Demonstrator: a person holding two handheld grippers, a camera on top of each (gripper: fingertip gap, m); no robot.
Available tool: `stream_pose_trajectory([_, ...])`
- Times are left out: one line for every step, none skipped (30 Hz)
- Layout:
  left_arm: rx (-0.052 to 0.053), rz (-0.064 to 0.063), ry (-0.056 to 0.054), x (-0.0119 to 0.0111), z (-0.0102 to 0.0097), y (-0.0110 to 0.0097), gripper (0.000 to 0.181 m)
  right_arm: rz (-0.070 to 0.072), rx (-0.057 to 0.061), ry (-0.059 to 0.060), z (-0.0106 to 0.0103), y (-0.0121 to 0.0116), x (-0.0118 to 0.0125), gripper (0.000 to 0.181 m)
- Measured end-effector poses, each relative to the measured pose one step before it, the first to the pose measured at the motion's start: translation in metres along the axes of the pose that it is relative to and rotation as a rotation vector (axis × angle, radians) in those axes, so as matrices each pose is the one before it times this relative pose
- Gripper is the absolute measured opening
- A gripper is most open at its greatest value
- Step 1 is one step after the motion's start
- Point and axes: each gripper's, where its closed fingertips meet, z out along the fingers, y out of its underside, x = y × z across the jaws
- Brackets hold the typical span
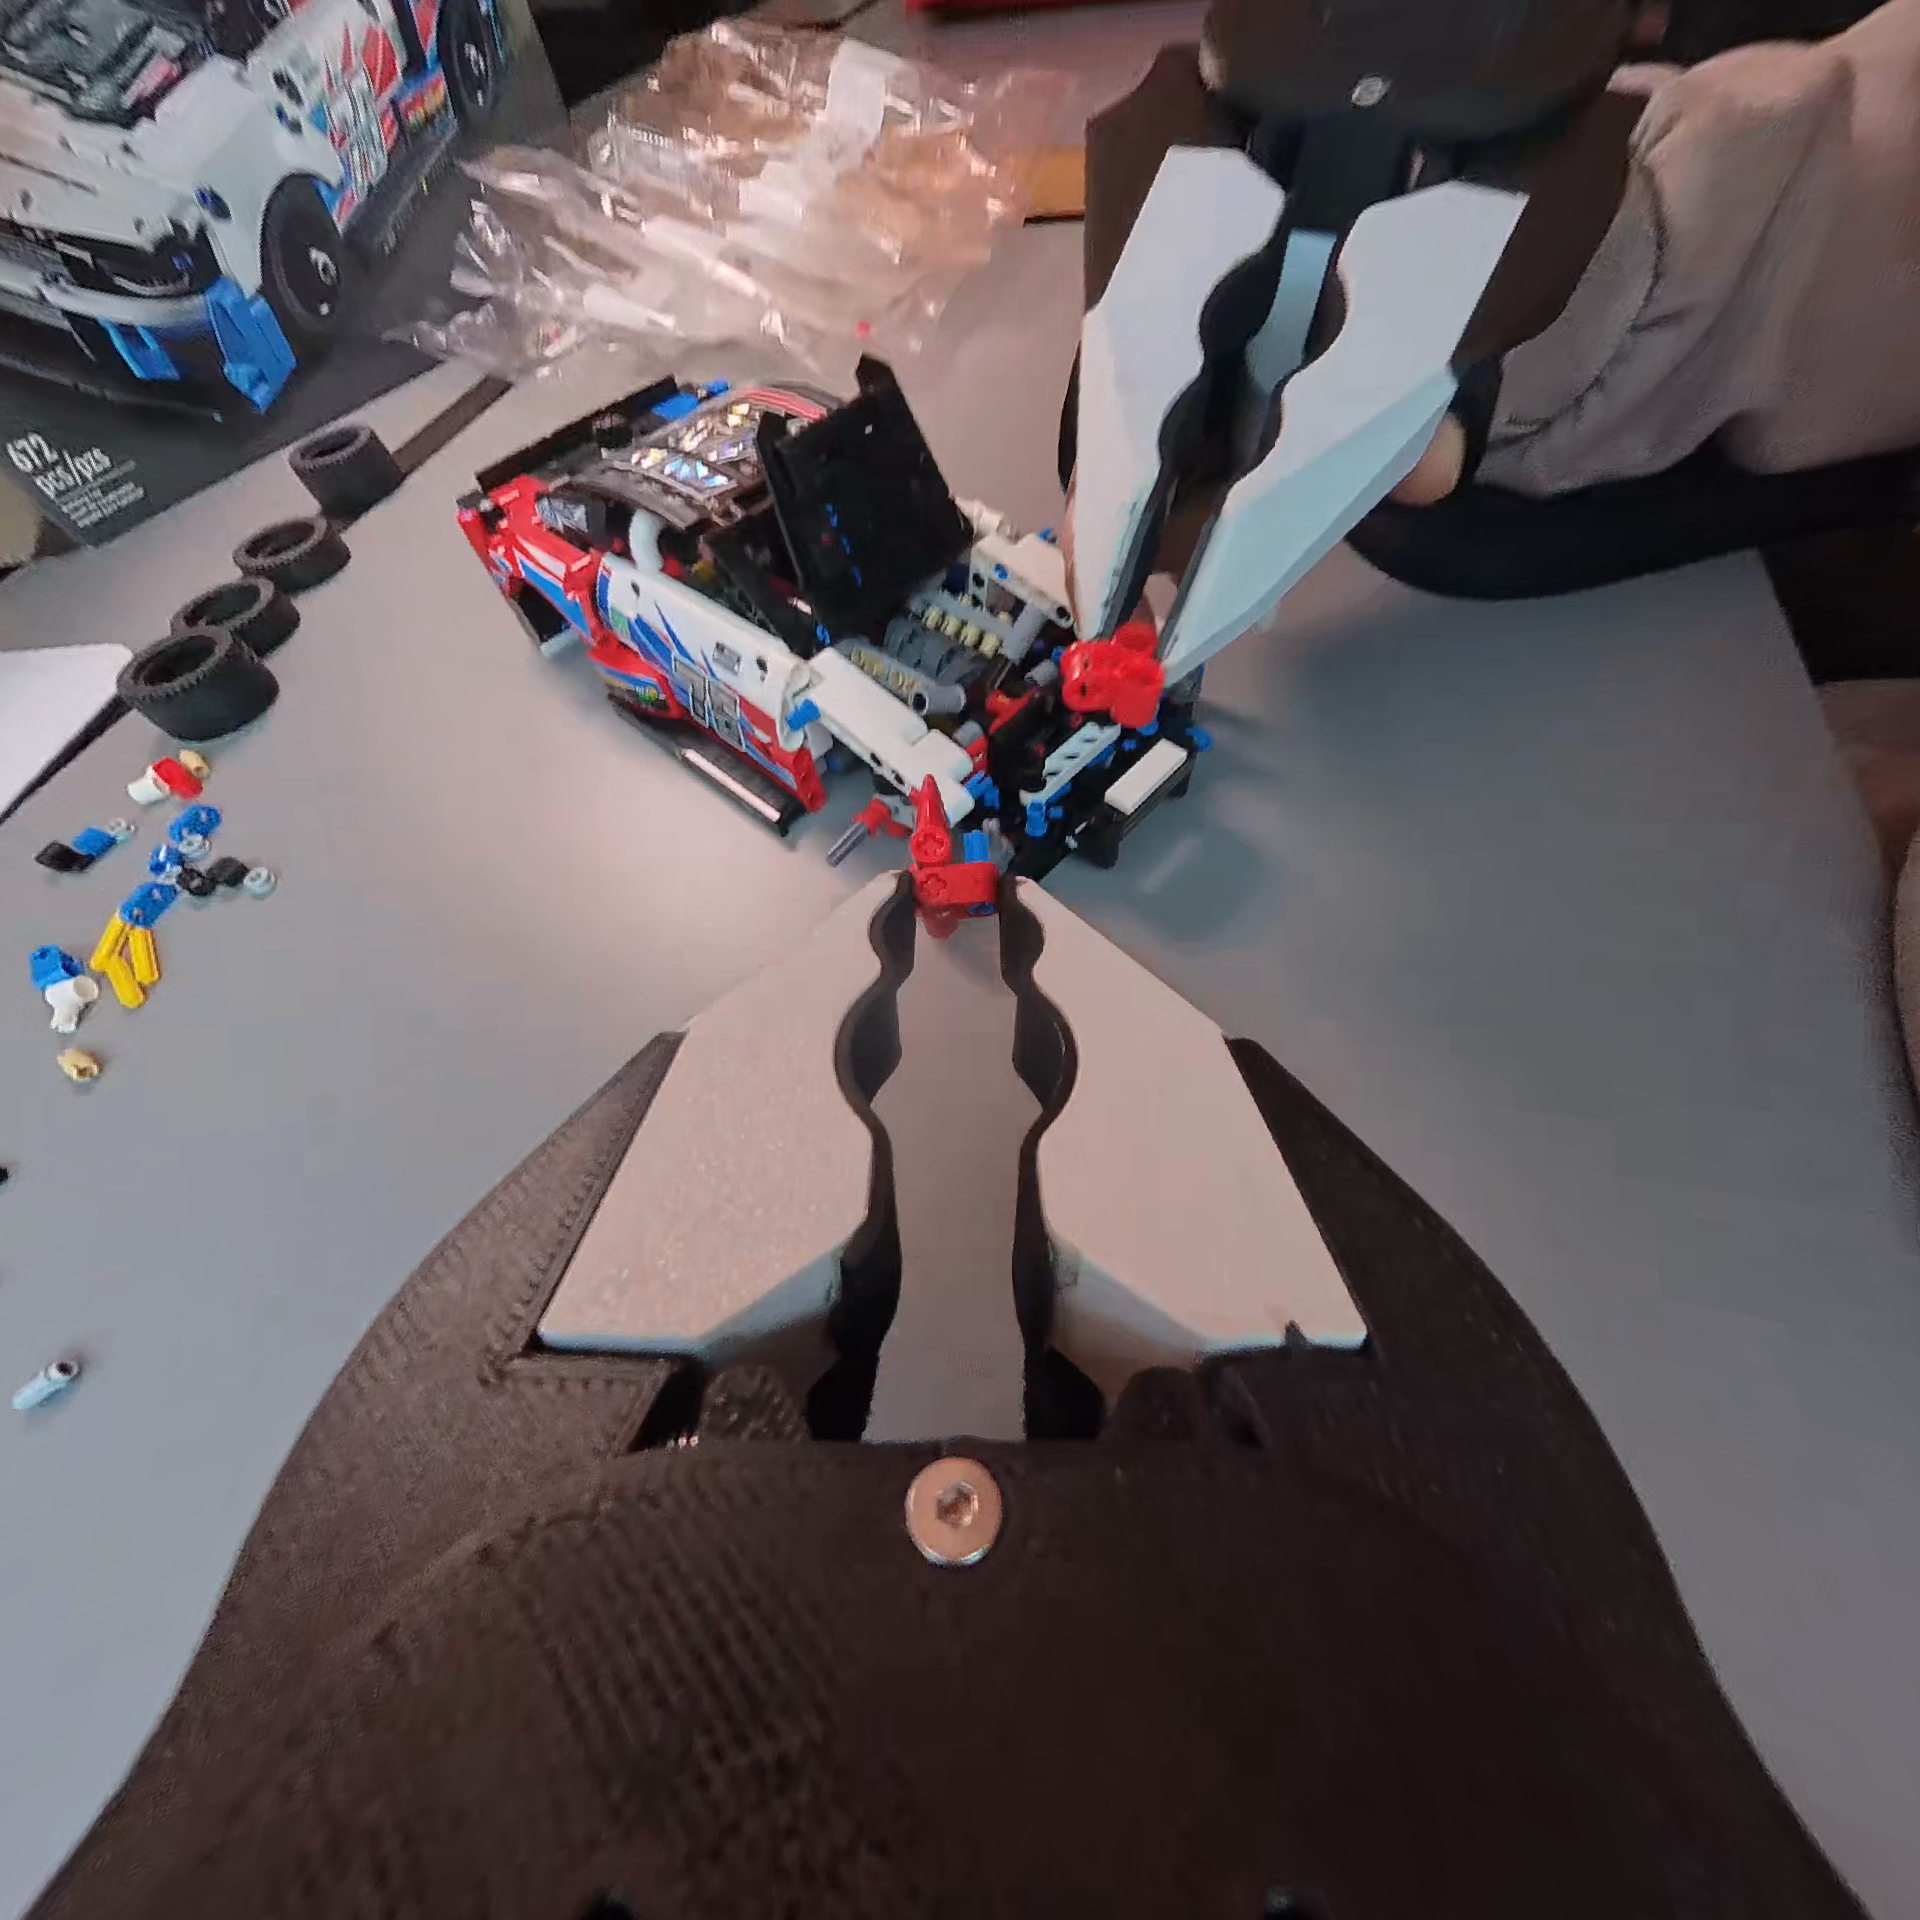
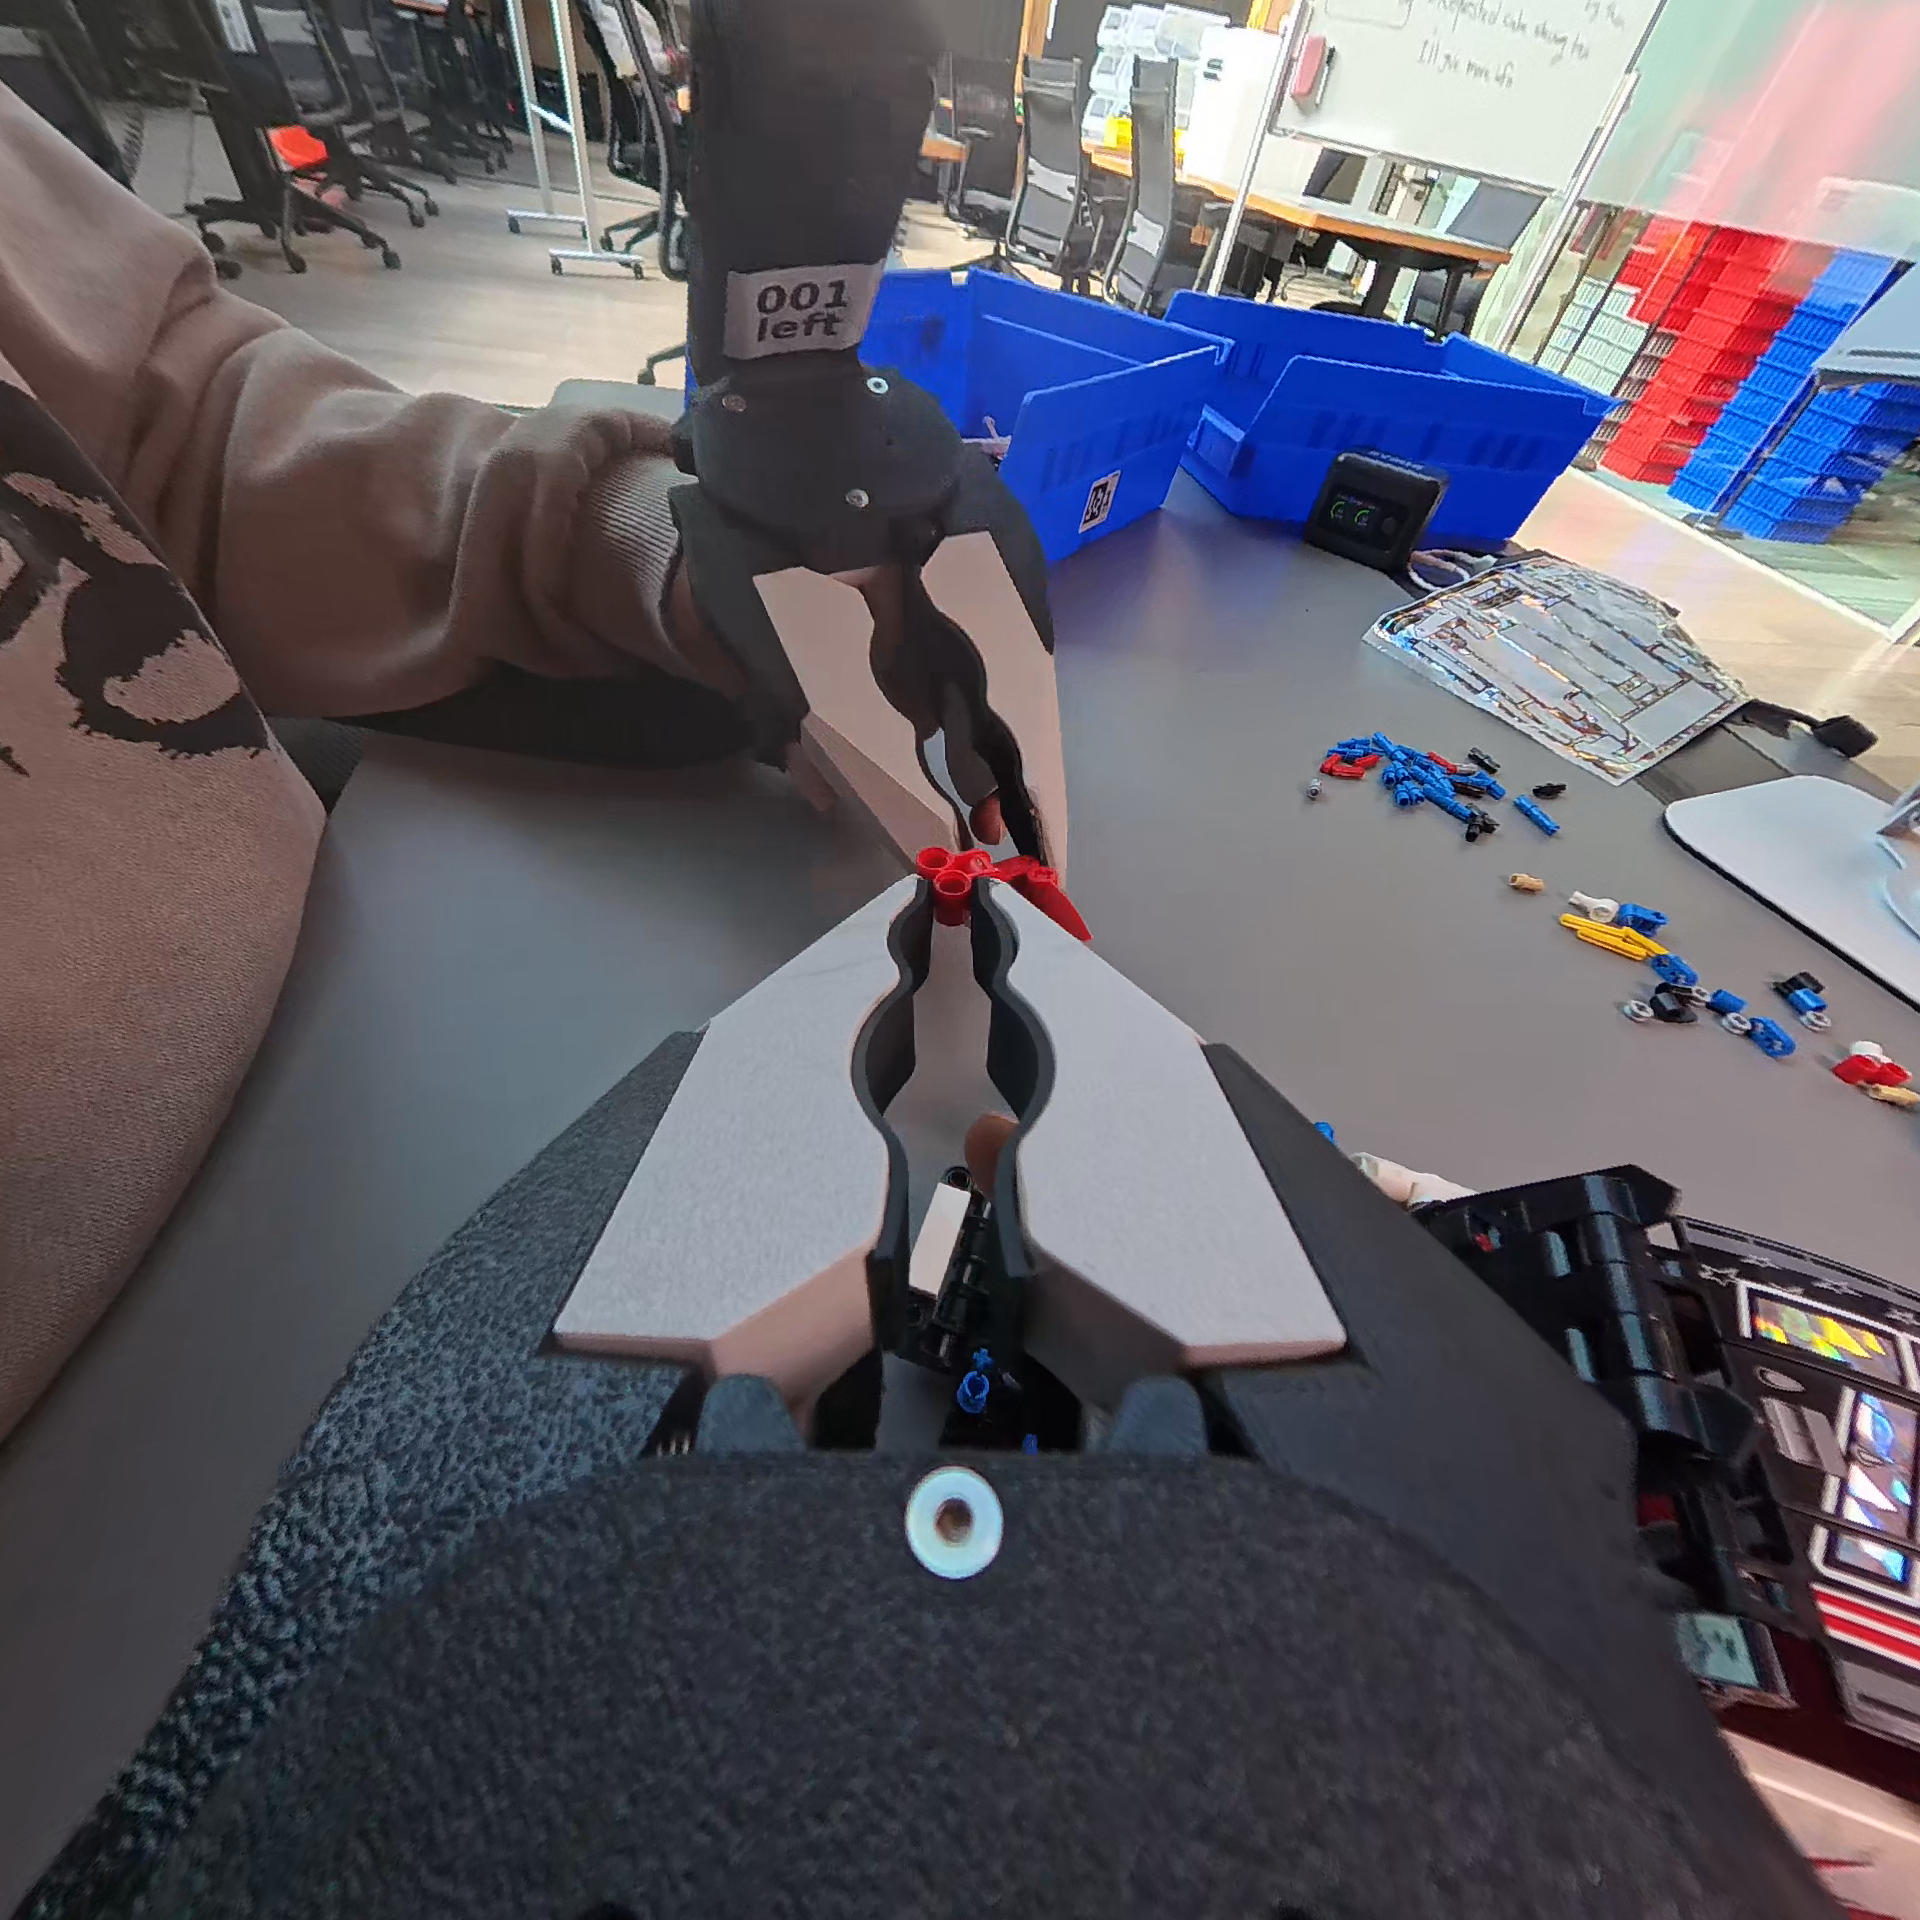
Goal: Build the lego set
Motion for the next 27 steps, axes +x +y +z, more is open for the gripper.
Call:
stream_pose_trajectory([0.0253,0.0051,0.0031,0.00248,-0.00068,-0.00561,0.013,-0.0021,-0.0033,0.0058,0.00002,0.00072,0.00098,0.004])
stream_pose_trajectory([0.0205,0.0021,0.0023,0.0021,-0.00032,-0.00464,0.013,-0.0026,-0.0045,0.0035,0.00013,0.00072,0.00065,0.004])
stream_pose_trajectory([0.0151,0.0016,0.0002,0.00165,-0.00005,-0.00368,0.013,-0.0011,-0.0022,0.0012,0.00022,0.00041,0.0001,0.004])
stream_pose_trajectory([0.0095,0.0054,0.0024,0.00193,0.00023,-0.00263,0.013,0.0002,0.0003,-0.0001,0.00026,-0.00001,-0.00009,0.004])
stream_pose_trajectory([0.007,0.0067,0.0009,0.00153,0.00033,-0.00194,0.013,-0.0003,-0.0002,-0.0005,0.00021,-0.00017,-0.00027,0.004])
stream_pose_trajectory([0.0068,0.0037,-0.0006,0.00099,0.00004,-0.00175,0.013,-0.0023,-0.0025,0.0016,0.00034,0.00038,0.00008,0.004])
stream_pose_trajectory([0.0021,0.0008,0.0004,0.00056,0.00012,-0.0008,0.013,-0.0039,-0.0002,0.004,-0.00004,-0.00001,0.00052,0.004])
stream_pose_trajectory([0.0,0.0008,0.003,0.00057,-0.00009,-0.00011,0.013,-0.003,-0.0059,0.0022,0.00002,0.00068,0.00033,0.004])
stream_pose_trajectory([0.0027,-0.0019,0.0054,0.00082,-0.00004,-0.00041,0.013,-0.0064,-0.0073,0.0034,0.00018,0.00117,0.00042,0.004])
stream_pose_trajectory([0.0002,-0.001,0.0046,0.00096,0.0001,-0.0003,0.013,-0.0078,-0.005,0.0022,0.00032,0.00095,-0.00021,0.004])
stream_pose_trajectory([-0.0053,0.0023,0.0001,0.00036,0.00035,0.00055,0.013,-0.0038,-0.0012,-0.003,0.00025,0.00013,-0.00102,0.004])
stream_pose_trajectory([-0.0077,0.0038,-0.0002,0.00045,0.00052,0.00116,0.013,-0.005,0.0039,-0.0027,-0.00015,-0.0007,-0.00093,0.004])
stream_pose_trajectory([-0.0032,0.0004,0.0014,0.00066,0.00036,0.00051,0.013,-0.0027,0.0009,-0.0032,-0.00028,-0.00033,-0.0007,0.004])
stream_pose_trajectory([-0.0001,-0.0046,0.002,0.00044,0.00009,-0.00011,0.013,-0.0026,0.0009,-0.0011,-0.00021,-0.00033,-0.00031,0.004])
stream_pose_trajectory([-0.0004,-0.0063,0.0037,0.00022,0.00001,-0.00006,0.013,-0.0063,-0.0027,0.0007,-0.00008,0.00029,-0.00026,0.004])
stream_pose_trajectory([-0.0019,-0.0049,0.004,0.00041,0.00007,0.00037,0.013,-0.012,-0.0067,0.0018,0.00013,0.00078,-0.00041,0.004])
stream_pose_trajectory([-0.0027,-0.0033,0.0036,0.00045,0.00012,0.00052,0.013,-0.0182,-0.0101,0.0038,0.0003,0.00115,-0.00043,0.004])
stream_pose_trajectory([-0.0058,-0.0039,0.0062,0.00078,0.00013,0.00099,0.013,-0.017,-0.0075,-0.0003,0.0002,0.0008,-0.00117,0.004])
stream_pose_trajectory([-0.0087,-0.0083,0.0071,0.00082,0.0004,0.00137,0.013,-0.0145,-0.0082,0.0006,0.00029,0.00087,-0.00098,0.004])
stream_pose_trajectory([-0.0109,-0.0097,0.006,0.00065,0.00073,0.00162,0.013,-0.021,-0.0156,0.0034,0.00048,0.00189,-0.00072,0.004])
stream_pose_trajectory([-0.0149,-0.0054,0.0047,0.00063,0.00088,0.00216,0.013,-0.0224,-0.0143,0.0028,0.00059,0.00173,-0.00108,0.004])
stream_pose_trajectory([-0.0158,-0.0007,0.0005,0.00039,0.00087,0.00216,0.013,-0.0207,-0.0148,0.0044,0.00055,0.00184,-0.0009,0.004])
stream_pose_trajectory([-0.0131,-0.0005,-0.0023,0.00026,0.00084,0.0015,0.013,-0.0199,-0.0145,0.0054,0.00048,0.00186,-0.00046,0.004])
stream_pose_trajectory([-0.011,-0.0042,0.002,0.00091,0.00124,0.00131,0.013,-0.0116,-0.0134,-0.0045,0.00059,0.00165,-0.00153,0.004])
stream_pose_trajectory([-0.0106,-0.0052,0.003,0.00133,0.00156,0.00131,0.013,-0.0014,-0.0059,-0.0061,0.0008,0.00065,-0.00168,0.004])
stream_pose_trajectory([-0.0111,-0.0011,-0.0039,-0.00016,0.00115,0.00166,0.013,-0.0036,-0.0115,-0.0012,0.00037,0.00222,-0.00031,0.004])
stream_pose_trajectory([-0.0039,-0.003,0.0,0.00002,0.00052,0.00064,0.013,0.0049,0.0,-0.0023,0.00006,0.00077,-0.00013,0.004])
